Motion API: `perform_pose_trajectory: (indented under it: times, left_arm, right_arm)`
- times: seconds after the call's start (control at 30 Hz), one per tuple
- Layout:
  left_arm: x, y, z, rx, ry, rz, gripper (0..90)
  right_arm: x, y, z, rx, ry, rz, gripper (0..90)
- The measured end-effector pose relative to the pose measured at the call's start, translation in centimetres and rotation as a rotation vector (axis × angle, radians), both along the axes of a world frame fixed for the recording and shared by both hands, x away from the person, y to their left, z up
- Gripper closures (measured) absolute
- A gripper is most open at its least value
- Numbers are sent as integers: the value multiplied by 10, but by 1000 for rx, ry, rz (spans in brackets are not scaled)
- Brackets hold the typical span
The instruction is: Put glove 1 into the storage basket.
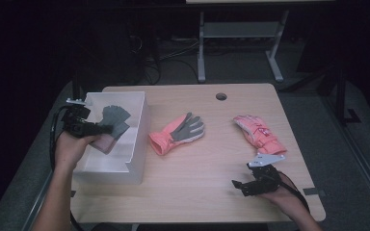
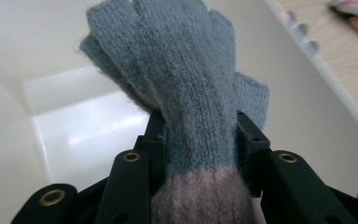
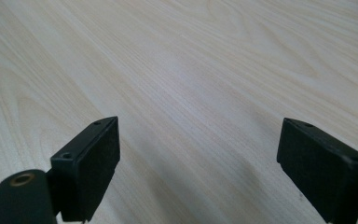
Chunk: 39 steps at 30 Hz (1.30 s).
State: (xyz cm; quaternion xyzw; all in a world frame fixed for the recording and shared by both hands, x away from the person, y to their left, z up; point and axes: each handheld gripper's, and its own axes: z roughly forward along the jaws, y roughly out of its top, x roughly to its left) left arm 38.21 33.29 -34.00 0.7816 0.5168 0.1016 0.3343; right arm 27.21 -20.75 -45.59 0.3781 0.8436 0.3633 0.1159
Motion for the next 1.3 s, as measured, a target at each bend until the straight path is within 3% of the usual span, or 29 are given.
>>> perform_pose_trajectory:
  times: [0.13,0.17,0.2,0.3,0.53,0.57,0.67,0.77,0.87,0.97,1.0,1.03,1.13,1.3]
  left_arm:
    - [9,2,-16,20,18,30,628]
    - [15,4,-29,38,41,51,628]
    - [15,4,-29,38,41,51,627]
    - [24,3,-48,77,72,61,622]
    - [33,1,-68,128,119,74,586]
    - [34,-2,-72,155,130,77,586]
    - [35,-6,-75,194,118,67,458]
    - [33,-7,-70,199,72,79,349]
    - [30,-9,-58,170,39,92,284]
    - [27,-9,-43,151,9,78,279]
    - [25,-9,-38,140,-1,69,271]
    - [21,-10,-27,99,-13,47,264]
    - [17,-13,-19,75,-28,26,264]
    - [3,-33,0,19,-56,-59,268]
  right_arm:
    - [0,0,0,-2,6,1,129]
    - [0,0,0,2,1,1,128]
    - [0,0,0,2,1,1,128]
    - [0,0,0,-1,6,0,129]
    - [0,-1,0,-1,0,4,128]
    - [0,-1,0,0,0,4,128]
    - [0,-1,0,2,-2,2,128]
    - [0,-1,0,3,0,2,128]
    - [0,-1,0,2,6,-2,128]
    - [0,-1,0,1,4,0,128]
    - [0,-1,0,0,3,3,128]
    - [0,0,0,0,3,4,128]
    - [0,0,0,-1,5,2,128]
    - [0,0,0,0,2,3,128]
